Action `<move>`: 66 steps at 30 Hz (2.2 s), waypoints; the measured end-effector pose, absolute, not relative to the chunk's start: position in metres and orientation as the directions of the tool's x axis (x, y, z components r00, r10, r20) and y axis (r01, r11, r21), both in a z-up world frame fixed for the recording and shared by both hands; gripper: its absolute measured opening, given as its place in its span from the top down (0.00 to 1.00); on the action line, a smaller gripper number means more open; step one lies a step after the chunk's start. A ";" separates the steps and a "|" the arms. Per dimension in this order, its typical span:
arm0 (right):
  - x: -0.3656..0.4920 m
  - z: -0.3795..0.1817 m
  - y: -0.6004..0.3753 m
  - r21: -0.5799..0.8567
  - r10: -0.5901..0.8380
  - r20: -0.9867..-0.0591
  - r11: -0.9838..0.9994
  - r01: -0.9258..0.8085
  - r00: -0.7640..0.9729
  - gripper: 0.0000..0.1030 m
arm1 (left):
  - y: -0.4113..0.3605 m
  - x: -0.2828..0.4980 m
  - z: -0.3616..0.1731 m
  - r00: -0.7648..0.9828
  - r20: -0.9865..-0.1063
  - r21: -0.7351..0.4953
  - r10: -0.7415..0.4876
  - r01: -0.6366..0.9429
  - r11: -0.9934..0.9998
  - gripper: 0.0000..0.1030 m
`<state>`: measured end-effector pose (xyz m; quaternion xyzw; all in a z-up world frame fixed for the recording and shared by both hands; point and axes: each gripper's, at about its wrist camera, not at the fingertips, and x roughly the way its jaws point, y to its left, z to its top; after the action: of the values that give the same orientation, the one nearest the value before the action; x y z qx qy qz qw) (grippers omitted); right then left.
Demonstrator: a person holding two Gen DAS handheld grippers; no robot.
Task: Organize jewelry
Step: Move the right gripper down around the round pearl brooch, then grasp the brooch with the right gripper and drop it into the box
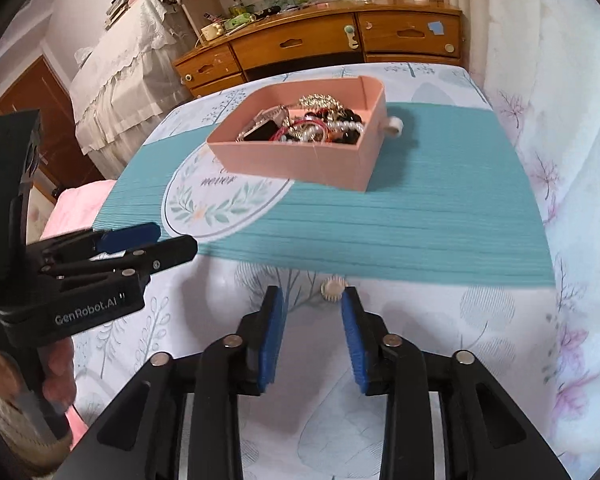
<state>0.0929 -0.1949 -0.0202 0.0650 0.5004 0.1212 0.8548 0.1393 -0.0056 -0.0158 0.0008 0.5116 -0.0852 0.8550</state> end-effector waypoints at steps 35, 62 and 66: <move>0.106 -0.061 -0.160 -0.045 0.036 -0.801 0.992 -0.120 0.597 0.81 | -0.002 0.122 -0.053 0.528 -0.835 -0.151 -0.156 0.053 0.987 0.52; 0.184 0.065 -0.173 0.168 0.200 -0.665 0.979 -0.117 0.719 0.82 | 0.044 0.191 0.067 0.739 -0.673 -0.114 -0.031 -0.062 0.992 0.21; 0.223 0.059 -0.183 0.211 0.206 -0.656 0.974 -0.085 0.726 0.82 | 0.040 0.216 0.070 0.734 -0.679 -0.110 -0.020 -0.075 0.991 0.21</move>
<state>0.2233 -0.1826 0.0587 0.0832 0.3617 0.0787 0.9252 0.2164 0.0402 0.0699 -0.0652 0.3642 0.0150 0.9289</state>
